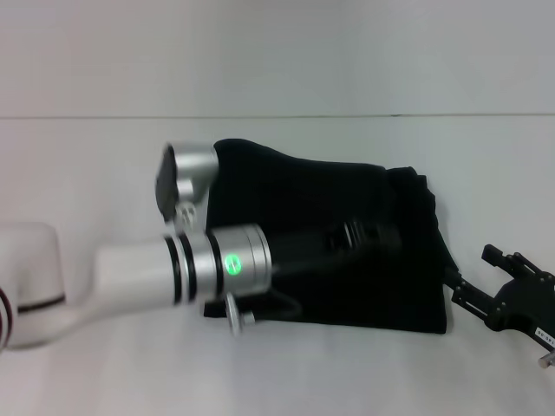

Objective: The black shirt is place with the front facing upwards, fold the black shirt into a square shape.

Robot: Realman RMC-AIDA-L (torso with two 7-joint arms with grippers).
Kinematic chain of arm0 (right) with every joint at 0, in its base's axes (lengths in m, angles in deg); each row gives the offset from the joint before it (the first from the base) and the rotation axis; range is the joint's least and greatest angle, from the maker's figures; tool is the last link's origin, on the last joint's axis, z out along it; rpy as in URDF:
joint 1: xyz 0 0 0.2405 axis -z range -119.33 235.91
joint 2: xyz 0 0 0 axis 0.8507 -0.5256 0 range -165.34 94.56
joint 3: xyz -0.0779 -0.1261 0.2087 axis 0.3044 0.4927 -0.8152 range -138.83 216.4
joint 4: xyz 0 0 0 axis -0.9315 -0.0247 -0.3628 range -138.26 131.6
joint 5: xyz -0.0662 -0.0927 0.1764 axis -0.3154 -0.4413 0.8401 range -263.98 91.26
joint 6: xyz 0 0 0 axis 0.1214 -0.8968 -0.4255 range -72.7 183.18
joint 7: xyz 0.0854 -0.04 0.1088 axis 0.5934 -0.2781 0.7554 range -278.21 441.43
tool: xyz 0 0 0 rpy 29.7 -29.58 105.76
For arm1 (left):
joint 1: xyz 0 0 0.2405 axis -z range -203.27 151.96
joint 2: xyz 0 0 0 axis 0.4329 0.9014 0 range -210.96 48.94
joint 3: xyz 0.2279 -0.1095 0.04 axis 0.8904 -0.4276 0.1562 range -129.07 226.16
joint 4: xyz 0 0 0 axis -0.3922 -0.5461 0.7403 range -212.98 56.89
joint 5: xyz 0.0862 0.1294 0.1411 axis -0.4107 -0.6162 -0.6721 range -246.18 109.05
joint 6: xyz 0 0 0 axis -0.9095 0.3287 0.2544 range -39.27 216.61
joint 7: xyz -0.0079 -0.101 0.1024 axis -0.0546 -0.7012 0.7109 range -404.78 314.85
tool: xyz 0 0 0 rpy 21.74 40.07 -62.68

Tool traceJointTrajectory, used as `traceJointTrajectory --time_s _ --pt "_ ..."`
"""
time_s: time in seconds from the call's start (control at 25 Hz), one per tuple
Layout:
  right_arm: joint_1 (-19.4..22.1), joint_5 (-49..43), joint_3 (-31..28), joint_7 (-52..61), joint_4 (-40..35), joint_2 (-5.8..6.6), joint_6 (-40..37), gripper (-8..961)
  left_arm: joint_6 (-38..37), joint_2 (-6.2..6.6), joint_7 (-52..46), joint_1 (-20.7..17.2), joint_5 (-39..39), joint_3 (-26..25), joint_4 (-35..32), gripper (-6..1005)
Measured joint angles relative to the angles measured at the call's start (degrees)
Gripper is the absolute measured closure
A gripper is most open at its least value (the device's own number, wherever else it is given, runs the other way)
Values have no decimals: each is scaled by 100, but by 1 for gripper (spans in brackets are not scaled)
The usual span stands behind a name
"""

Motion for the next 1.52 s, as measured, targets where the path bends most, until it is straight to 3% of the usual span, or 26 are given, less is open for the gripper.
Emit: traceJointTrajectory --time_s 0.12,0.36,0.68,1.12,1.52 --pt "-15 1 -37 -4 1 -9 33 126 121 -2 391 -2 6 -127 424 966" --pt "-307 3 -59 -284 16 -49 87 127 -254 -5 389 -132 9 -251 207 966" --pt "-1051 -64 232 -630 130 -73 826 127 -547 0 364 -161 62 -259 -4 966" --pt "-2055 54 142 -806 293 -113 1894 126 -1012 9 413 -311 41 -214 -195 967" --pt "-2197 857 133 -801 334 -101 1842 125 -1333 13 429 -474 23 92 -363 962"
